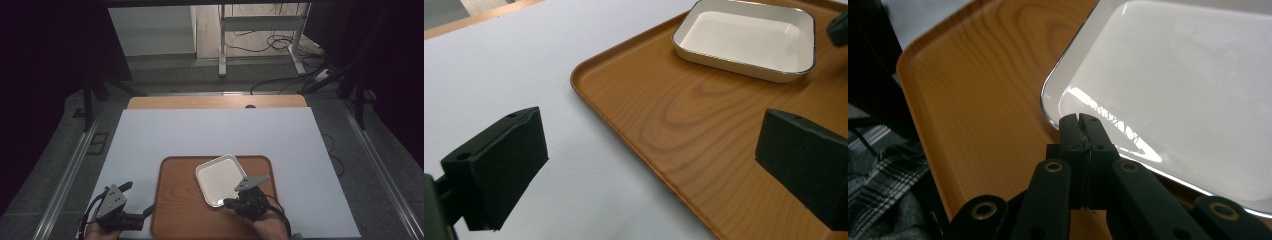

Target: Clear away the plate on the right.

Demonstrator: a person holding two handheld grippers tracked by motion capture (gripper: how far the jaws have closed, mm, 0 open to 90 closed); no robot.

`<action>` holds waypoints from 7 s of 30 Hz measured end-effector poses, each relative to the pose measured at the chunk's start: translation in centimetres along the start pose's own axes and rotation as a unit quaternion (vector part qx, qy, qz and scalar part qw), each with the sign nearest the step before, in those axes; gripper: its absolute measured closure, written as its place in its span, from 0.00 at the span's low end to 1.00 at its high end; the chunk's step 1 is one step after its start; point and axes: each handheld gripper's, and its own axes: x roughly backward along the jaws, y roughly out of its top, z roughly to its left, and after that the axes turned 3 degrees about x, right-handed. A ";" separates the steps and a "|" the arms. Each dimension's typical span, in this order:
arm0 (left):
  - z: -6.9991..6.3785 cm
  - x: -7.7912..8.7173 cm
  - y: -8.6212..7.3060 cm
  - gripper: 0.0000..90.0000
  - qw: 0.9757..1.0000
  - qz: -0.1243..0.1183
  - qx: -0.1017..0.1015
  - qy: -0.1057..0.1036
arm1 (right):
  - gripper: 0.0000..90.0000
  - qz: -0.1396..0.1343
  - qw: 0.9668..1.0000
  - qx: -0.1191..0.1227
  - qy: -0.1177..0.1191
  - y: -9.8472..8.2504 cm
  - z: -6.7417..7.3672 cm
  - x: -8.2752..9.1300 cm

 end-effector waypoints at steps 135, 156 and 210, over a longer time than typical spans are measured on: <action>-0.2 -0.1 0.0 0.01 1.000 0.010 -0.011 0.005 | 0.22 -0.077 0.992 -0.006 -0.100 1.5 -3.5 3.5; -0.2 -0.1 0.0 0.01 1.000 0.009 -0.009 0.005 | 0.05 -0.094 0.989 0.005 -0.117 0.4 -3.2 5.5; -0.2 0.2 -0.2 0.01 1.000 0.008 -0.005 0.009 | 0.00 -0.108 0.975 -0.009 -0.195 -4.3 -3.7 11.0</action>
